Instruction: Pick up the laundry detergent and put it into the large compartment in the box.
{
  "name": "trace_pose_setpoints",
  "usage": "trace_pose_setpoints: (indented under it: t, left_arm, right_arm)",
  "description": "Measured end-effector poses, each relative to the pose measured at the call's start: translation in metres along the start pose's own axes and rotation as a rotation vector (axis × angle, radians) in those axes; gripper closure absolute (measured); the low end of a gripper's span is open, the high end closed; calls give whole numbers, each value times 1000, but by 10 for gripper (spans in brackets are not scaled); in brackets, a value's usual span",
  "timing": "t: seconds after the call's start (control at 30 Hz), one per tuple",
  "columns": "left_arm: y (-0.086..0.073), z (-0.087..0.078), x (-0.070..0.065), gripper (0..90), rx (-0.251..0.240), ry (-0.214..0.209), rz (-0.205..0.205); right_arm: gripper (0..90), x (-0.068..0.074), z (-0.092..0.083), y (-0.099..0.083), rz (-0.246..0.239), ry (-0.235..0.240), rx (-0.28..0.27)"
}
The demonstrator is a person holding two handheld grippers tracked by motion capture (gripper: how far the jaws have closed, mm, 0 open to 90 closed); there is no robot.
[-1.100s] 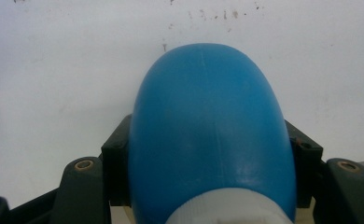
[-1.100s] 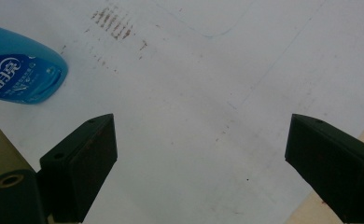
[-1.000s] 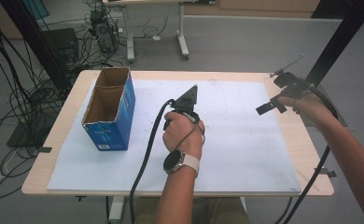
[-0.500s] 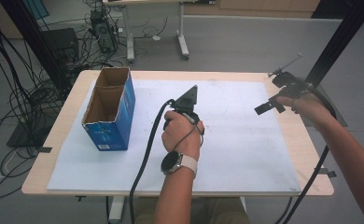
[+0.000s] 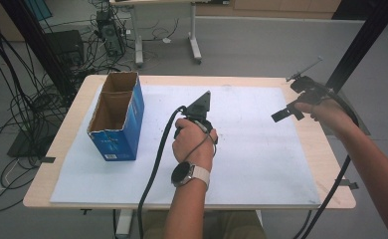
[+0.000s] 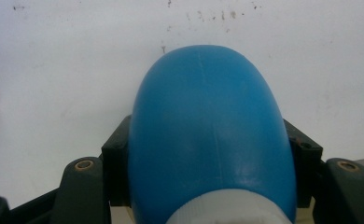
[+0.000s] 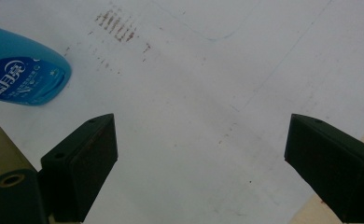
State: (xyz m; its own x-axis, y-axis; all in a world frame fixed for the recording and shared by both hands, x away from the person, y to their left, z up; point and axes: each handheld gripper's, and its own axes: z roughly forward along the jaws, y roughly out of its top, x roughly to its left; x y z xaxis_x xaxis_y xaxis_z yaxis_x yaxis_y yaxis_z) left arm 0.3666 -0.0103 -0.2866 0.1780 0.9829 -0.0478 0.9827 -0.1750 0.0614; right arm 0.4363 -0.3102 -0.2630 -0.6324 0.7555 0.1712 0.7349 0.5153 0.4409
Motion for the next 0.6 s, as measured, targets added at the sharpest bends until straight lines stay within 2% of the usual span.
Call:
trace_pose_setpoints:
  t: [0.6]
  left_arm:
    - [0,0,0,370,3,1,7]
  right_arm:
    - [94,1,-2,0,-2,-4,0]
